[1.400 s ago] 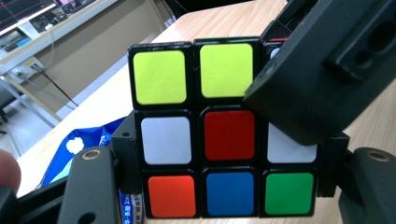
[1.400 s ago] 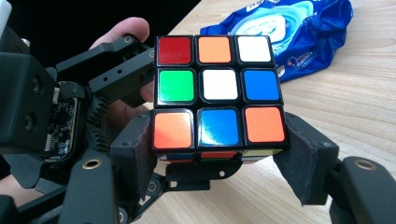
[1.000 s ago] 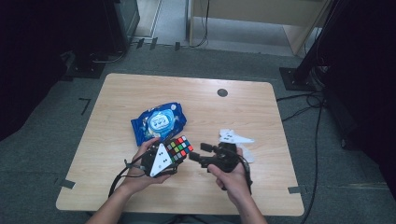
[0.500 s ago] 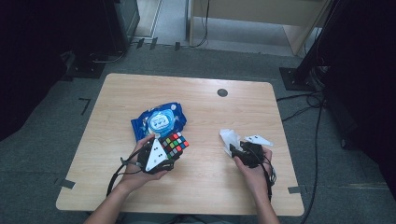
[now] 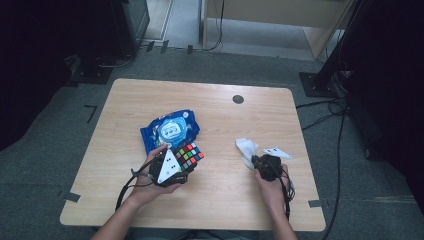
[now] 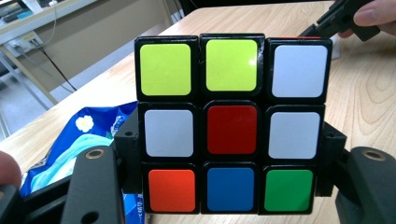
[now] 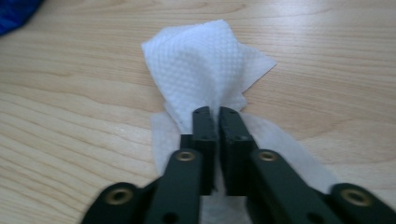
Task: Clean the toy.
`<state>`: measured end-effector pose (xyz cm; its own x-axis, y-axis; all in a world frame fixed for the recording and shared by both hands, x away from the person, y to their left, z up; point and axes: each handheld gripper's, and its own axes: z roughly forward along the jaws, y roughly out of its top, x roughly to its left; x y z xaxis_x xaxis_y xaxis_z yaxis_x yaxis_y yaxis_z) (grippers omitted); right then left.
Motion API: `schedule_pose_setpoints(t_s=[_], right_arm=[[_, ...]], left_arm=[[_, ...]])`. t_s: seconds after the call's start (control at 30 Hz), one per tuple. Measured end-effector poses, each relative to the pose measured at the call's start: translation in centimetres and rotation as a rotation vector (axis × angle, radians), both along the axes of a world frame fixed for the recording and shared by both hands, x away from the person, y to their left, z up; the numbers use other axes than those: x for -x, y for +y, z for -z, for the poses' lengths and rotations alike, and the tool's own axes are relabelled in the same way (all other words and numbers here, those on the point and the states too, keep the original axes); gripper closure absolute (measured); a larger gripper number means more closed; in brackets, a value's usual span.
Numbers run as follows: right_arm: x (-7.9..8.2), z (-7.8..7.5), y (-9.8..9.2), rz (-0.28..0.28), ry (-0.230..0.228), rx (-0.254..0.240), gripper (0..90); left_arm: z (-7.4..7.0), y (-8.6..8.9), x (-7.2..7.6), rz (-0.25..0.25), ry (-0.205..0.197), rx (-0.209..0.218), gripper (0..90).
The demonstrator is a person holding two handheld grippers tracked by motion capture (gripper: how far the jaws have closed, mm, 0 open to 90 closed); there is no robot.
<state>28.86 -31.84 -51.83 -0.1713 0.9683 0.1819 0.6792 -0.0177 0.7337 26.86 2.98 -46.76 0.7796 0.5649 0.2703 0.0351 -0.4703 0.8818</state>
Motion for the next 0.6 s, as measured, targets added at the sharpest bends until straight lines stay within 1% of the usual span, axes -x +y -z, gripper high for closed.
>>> schedule_pose_setpoints(t_s=[0.03, 0.07, 0.1, 0.13, 0.17, 0.2, 0.23, 0.27, 0.3, 0.4, 0.43, 0.47, 0.5, 0.53, 0.57, 0.6], right_arm=[[0.0, -0.1, 0.1, 0.0, -0.007, 0.006, 89.9], [0.1, -0.3, 0.2, -0.001, -0.019, 0.001, 89.9], [0.2, -0.5, 0.3, -0.009, -0.034, -0.017, 90.0], [0.4, -1.1, 0.5, -0.028, -0.065, -0.056, 90.0], [0.6, -1.6, 0.8, -0.039, -0.084, -0.073, 90.0], [0.9, -2.5, 1.3, -0.054, -0.122, -0.093, 90.0], [1.2, -3.3, 1.7, -0.075, -0.15, -0.116, 90.0], [1.6, -4.1, 2.3, -0.095, -0.178, -0.133, 90.0], [1.9, -4.8, 2.9, -0.116, -0.208, -0.137, 90.0], [3.1, -6.9, 4.9, -0.203, -0.281, -0.169, 90.0], [3.5, -7.4, 5.4, -0.221, -0.292, -0.173, 90.0], [3.9, -7.9, 6.1, -0.246, -0.305, -0.187, 90.0], [4.3, -8.6, 6.9, -0.281, -0.323, -0.216, 90.0], [4.6, -9.0, 7.3, -0.302, -0.333, -0.234, 89.9], [5.1, -9.5, 8.1, -0.347, -0.346, -0.259, 89.9], [5.5, -9.8, 8.7, -0.379, -0.353, -0.282, 89.9]], left_arm=[[0.0, 0.0, 0.0, 0.0, 0.0, -0.001, 34.0], [0.0, 0.0, 0.1, 0.002, 0.0, -0.002, 34.0], [0.0, -0.1, 0.1, 0.004, 0.001, -0.004, 34.0], [0.0, -0.1, 0.1, 0.005, 0.001, -0.004, 34.0], [0.0, -0.2, 0.1, 0.004, 0.002, -0.003, 34.0], [0.0, -0.2, 0.2, 0.006, 0.003, -0.004, 34.0], [0.0, -0.3, 0.2, 0.009, 0.004, -0.006, 34.0], [0.0, -0.4, 0.2, 0.01, 0.003, -0.005, 34.0], [0.1, -0.5, 0.3, 0.011, 0.004, -0.006, 34.0], [0.1, -0.8, 0.4, 0.013, 0.003, -0.011, 34.0], [0.1, -0.8, 0.4, 0.015, 0.005, -0.011, 34.0], [0.2, -0.9, 0.5, 0.016, 0.004, -0.016, 34.0], [0.2, -1.0, 0.5, 0.015, 0.004, -0.015, 34.0], [0.2, -1.1, 0.5, 0.014, 0.004, -0.017, 34.0], [0.2, -1.1, 0.6, 0.013, 0.003, -0.019, 34.0], [0.2, -1.2, 0.6, 0.01, 0.003, -0.019, 34.0]])
